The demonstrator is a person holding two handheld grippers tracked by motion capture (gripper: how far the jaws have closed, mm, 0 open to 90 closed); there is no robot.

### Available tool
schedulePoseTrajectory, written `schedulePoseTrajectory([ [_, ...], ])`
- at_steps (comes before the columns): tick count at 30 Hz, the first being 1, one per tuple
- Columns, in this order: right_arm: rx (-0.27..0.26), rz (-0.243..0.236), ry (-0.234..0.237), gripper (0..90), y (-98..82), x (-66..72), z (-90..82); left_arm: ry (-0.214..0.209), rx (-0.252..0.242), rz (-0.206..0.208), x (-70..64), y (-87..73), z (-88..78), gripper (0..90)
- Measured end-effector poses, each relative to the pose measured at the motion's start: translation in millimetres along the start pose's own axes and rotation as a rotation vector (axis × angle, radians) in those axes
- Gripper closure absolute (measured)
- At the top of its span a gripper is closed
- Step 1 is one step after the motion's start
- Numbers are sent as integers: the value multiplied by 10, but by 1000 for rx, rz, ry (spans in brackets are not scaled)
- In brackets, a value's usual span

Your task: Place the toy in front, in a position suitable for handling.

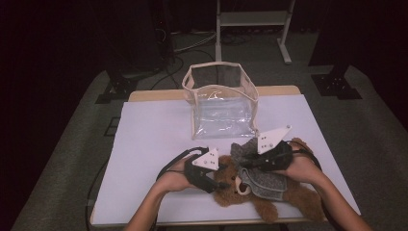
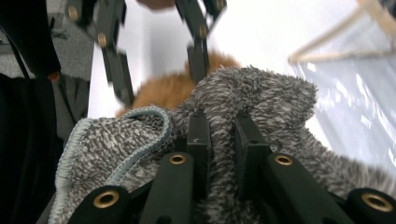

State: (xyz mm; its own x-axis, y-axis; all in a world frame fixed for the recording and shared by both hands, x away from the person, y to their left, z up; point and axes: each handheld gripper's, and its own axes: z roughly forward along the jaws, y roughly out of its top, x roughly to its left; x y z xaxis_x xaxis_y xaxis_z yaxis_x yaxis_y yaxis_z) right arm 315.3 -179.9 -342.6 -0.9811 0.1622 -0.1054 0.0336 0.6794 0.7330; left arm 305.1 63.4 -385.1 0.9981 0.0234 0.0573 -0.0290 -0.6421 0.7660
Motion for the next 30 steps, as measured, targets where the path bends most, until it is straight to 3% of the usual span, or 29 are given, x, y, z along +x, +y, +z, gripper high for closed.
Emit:
schedulePoseTrajectory([
  [3,1,-24,18,780,109,-3,99,-1,3,5,-18,-2,-3,435],
  [6,13,-17,32,780,111,-8,147,-4,0,3,-17,-9,-5,434],
  [10,17,13,32,780,2,-29,76,-3,-1,5,-6,-8,-2,434],
  [16,54,43,-11,780,-224,-56,-132,-2,2,5,5,-3,-2,434],
  [21,36,94,-36,781,-448,-66,-294,3,-7,-1,17,6,-5,432],
  [26,14,103,-31,781,-522,-9,-287,28,-31,-10,55,52,-84,433],
  [30,14,84,-10,781,-516,80,-235,42,-44,-19,96,88,-92,427],
])
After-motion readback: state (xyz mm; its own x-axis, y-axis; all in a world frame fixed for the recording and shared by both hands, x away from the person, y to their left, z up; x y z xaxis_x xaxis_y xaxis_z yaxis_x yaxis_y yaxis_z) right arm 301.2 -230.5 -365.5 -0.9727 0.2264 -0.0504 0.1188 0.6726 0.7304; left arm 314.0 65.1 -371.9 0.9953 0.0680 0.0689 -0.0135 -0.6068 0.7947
